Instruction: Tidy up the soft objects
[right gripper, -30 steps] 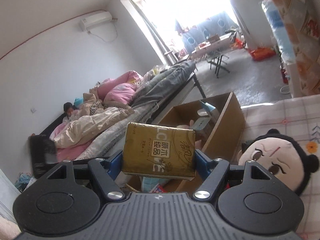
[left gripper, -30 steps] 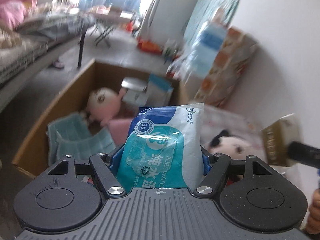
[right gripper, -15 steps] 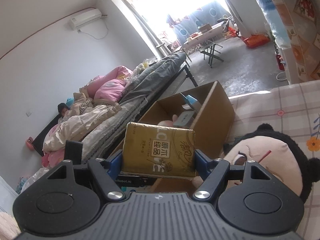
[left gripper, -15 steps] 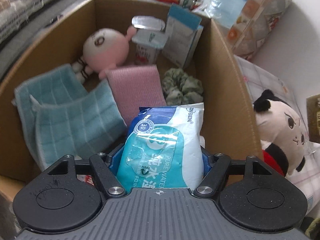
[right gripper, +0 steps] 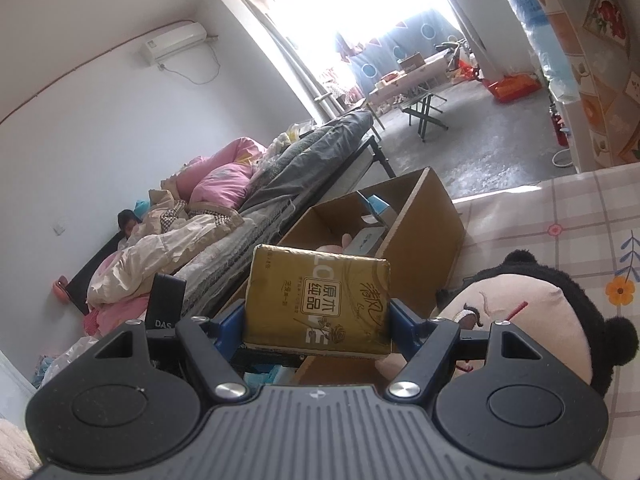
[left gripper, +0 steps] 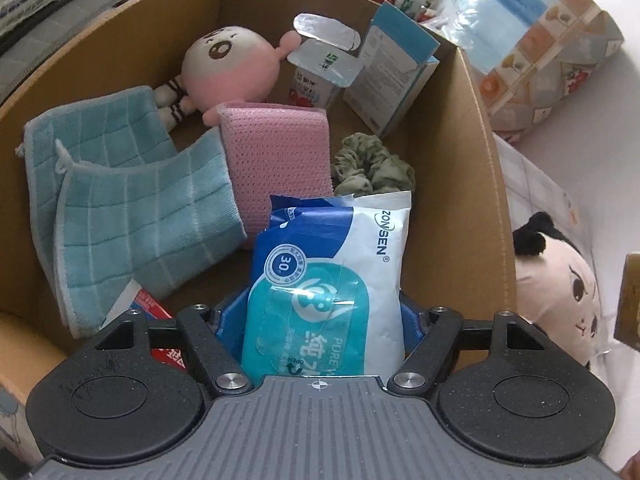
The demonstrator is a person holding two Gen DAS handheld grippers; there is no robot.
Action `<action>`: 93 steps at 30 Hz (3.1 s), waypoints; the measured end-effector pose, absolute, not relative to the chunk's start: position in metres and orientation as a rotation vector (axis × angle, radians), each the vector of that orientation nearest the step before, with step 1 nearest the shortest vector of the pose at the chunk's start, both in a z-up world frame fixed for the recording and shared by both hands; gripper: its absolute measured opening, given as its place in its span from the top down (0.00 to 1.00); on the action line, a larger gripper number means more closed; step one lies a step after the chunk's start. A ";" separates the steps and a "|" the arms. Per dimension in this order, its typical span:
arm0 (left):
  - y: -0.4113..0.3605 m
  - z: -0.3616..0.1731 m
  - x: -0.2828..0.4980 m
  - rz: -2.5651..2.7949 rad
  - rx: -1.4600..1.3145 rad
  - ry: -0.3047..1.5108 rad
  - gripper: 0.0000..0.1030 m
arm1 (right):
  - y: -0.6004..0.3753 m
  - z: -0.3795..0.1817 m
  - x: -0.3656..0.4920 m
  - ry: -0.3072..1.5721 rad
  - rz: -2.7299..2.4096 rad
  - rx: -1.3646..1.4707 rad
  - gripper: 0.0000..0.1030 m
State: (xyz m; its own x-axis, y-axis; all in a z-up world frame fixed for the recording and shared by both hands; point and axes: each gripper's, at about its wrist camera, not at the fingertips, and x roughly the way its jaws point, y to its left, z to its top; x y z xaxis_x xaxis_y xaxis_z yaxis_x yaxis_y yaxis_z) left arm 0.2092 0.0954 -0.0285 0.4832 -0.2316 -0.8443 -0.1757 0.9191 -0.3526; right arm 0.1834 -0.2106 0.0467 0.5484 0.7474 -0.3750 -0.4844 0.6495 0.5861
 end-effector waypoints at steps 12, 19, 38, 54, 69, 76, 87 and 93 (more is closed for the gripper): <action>0.113 -0.006 0.188 -0.099 -0.576 0.969 0.29 | -0.212 0.046 0.186 0.655 0.762 0.454 0.26; 0.101 -0.012 0.202 -0.137 -0.641 0.982 0.29 | -0.214 0.045 0.188 0.653 0.762 0.463 0.26; 0.108 -0.013 0.185 -0.141 -0.661 0.915 0.23 | -0.211 0.055 0.184 0.635 0.748 0.444 0.26; 0.132 0.024 0.128 0.026 -0.373 0.634 0.11 | -0.075 0.109 0.220 0.762 0.787 -0.042 0.26; 0.156 0.011 0.122 0.006 -0.368 0.612 0.11 | 0.050 0.030 0.286 1.085 0.687 -0.707 0.26; 0.167 0.010 0.120 0.008 -0.387 0.606 0.11 | 0.073 -0.003 0.294 1.074 0.685 -1.047 0.26; 0.176 0.005 0.121 0.000 -0.411 0.621 0.11 | 0.077 -0.034 0.298 1.119 0.723 -1.280 0.16; 0.174 0.005 0.123 0.002 -0.400 0.627 0.10 | 0.073 -0.002 0.290 1.065 0.774 -1.208 0.16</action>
